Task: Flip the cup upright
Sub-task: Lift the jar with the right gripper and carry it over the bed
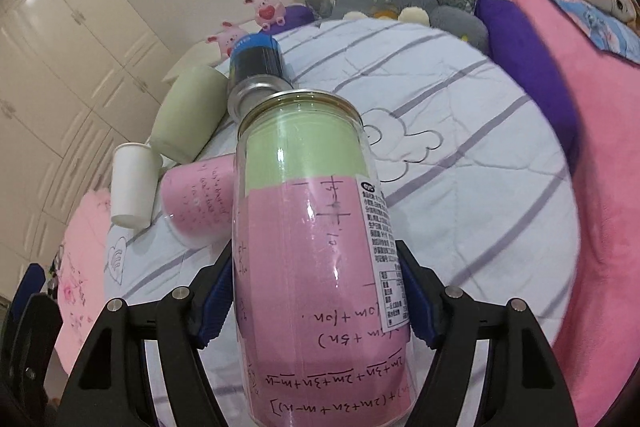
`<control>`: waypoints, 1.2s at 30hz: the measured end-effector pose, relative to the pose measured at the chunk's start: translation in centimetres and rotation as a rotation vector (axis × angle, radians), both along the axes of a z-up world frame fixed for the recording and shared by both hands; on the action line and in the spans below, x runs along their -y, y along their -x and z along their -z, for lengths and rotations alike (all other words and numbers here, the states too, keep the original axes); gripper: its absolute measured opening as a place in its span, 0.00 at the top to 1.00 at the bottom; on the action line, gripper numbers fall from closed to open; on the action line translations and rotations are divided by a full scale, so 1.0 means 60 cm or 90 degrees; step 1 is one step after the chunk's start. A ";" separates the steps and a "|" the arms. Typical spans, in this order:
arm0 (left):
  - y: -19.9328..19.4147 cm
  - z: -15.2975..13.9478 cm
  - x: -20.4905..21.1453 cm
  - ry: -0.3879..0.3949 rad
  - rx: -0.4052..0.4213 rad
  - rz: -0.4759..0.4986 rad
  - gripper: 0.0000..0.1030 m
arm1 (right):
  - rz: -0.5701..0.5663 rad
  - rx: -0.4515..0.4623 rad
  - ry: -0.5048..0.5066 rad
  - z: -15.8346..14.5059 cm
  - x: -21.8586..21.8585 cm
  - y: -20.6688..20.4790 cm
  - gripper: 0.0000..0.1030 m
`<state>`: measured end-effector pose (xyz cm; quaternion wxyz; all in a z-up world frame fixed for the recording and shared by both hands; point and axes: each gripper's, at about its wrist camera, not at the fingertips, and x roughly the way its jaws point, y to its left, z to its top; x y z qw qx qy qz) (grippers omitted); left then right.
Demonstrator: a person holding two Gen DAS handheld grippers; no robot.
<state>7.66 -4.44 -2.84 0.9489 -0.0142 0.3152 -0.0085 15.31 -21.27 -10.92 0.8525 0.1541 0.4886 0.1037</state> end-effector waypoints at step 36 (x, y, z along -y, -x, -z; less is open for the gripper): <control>0.014 -0.023 0.137 0.010 0.018 0.011 0.00 | -0.098 0.184 0.090 -0.091 0.140 0.098 0.20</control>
